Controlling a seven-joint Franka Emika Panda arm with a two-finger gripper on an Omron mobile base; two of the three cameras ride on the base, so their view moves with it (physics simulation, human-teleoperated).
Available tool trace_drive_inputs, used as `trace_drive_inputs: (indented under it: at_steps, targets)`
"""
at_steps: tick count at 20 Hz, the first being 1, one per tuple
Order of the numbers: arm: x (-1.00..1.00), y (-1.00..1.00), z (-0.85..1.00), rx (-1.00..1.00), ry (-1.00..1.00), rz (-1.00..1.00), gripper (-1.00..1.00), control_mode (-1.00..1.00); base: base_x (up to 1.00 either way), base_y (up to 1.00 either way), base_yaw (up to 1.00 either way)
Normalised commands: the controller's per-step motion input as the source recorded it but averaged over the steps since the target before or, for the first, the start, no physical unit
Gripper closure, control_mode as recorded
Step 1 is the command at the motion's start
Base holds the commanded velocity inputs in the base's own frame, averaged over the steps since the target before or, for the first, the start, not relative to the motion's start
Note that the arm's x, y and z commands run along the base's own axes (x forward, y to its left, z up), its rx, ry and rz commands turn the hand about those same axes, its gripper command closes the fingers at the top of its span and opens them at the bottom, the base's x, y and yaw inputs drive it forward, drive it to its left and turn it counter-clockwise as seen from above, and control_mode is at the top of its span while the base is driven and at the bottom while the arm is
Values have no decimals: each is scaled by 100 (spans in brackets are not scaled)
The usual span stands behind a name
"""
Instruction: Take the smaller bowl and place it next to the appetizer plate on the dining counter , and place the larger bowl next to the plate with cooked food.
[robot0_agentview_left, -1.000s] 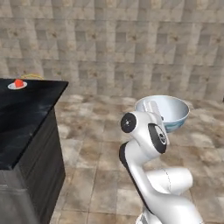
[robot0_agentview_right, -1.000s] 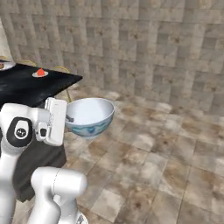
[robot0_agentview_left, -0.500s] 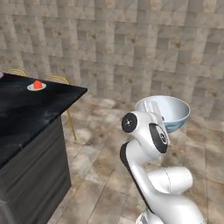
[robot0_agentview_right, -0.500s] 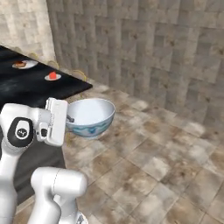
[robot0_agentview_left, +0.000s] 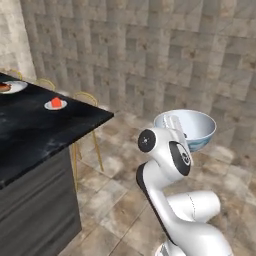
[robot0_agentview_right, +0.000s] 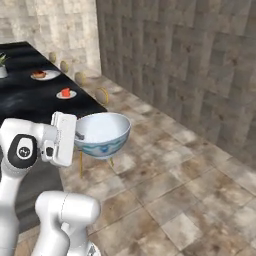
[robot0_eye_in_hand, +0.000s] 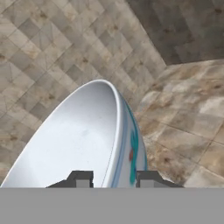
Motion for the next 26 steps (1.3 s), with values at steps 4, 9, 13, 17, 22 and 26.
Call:
trace_drive_inputs:
  at_steps: [4, 9, 13, 17, 22, 26]
  targets:
    - [0, 0, 0, 0, 0, 0, 100, 100, 89, -100, 42]
    - [0, 0, 0, 0, 0, 0, 100, 100, 83, -100, 45]
    - [0, 0, 0, 0, 0, 0, 100, 100, 80, -100, 45]
    - [0, 0, 0, 0, 0, 0, 100, 100, 81, -100, 42]
    - [0, 0, 0, 0, 0, 0, 100, 100, 82, -100, 40]
    - [0, 0, 0, 0, 0, 0, 100, 100, 91, -100, 42]
